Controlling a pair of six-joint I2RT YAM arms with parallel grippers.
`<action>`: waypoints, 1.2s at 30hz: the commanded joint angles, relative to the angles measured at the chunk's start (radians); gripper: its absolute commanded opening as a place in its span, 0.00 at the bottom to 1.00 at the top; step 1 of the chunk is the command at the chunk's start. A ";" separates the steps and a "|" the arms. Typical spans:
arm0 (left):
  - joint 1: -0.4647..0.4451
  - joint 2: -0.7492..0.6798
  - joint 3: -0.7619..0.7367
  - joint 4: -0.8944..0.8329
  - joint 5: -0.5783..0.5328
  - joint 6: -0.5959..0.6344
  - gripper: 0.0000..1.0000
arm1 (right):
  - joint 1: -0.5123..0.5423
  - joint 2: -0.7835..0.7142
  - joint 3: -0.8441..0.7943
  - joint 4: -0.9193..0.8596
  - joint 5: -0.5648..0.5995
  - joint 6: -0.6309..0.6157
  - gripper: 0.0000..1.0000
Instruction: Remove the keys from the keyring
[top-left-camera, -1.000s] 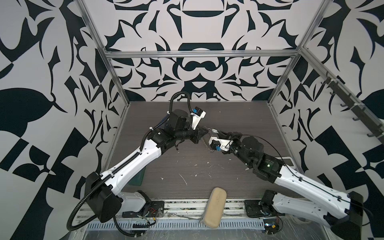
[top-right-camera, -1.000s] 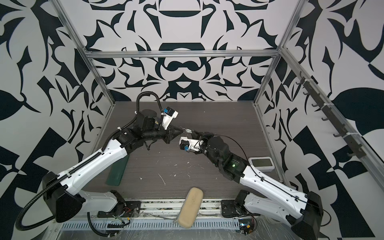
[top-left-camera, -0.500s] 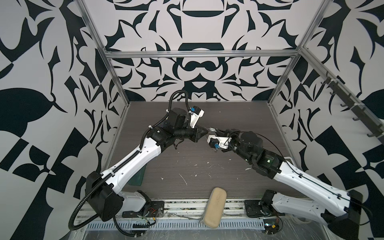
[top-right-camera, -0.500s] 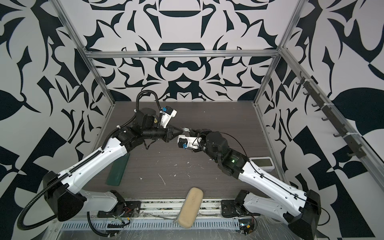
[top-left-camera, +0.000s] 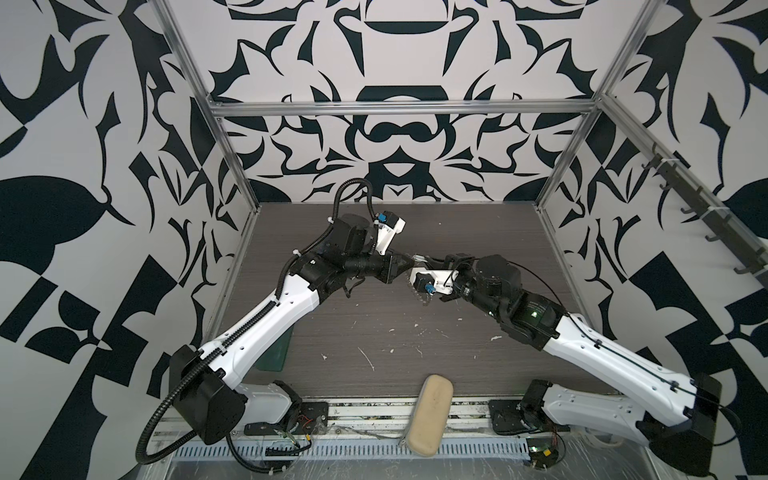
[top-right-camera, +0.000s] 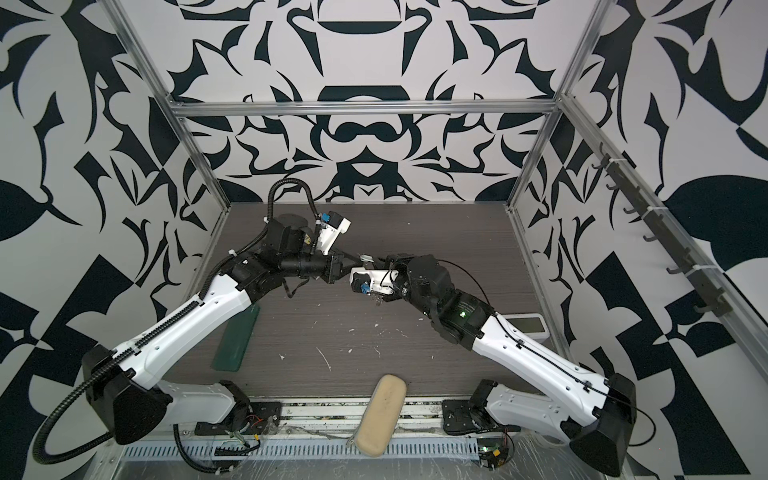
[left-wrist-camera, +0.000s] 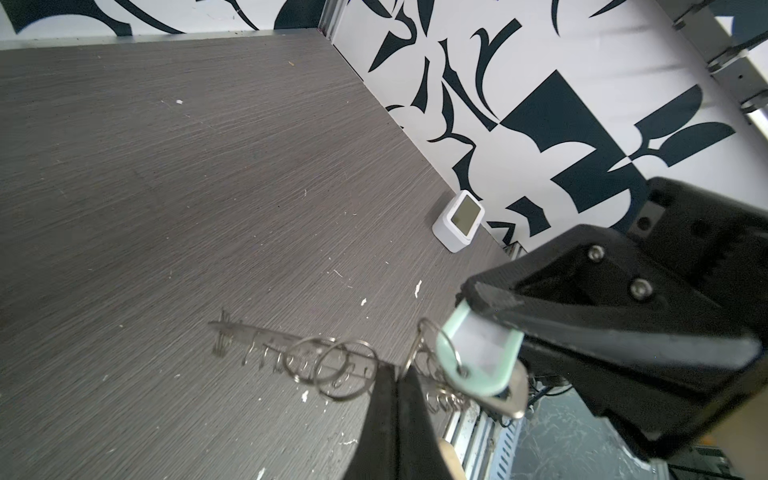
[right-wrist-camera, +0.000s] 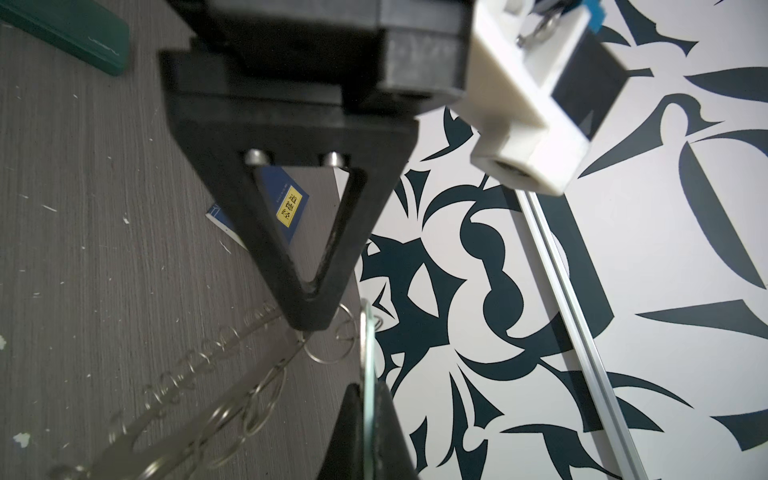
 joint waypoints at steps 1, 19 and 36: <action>0.028 0.031 0.013 -0.052 0.015 -0.031 0.00 | 0.018 -0.045 0.093 0.181 -0.143 0.040 0.00; 0.027 0.024 0.025 -0.022 0.061 -0.015 0.00 | 0.008 -0.060 0.067 0.178 -0.176 0.139 0.00; 0.027 0.032 0.005 0.008 0.072 -0.037 0.00 | 0.010 0.006 0.153 0.175 -0.240 0.170 0.00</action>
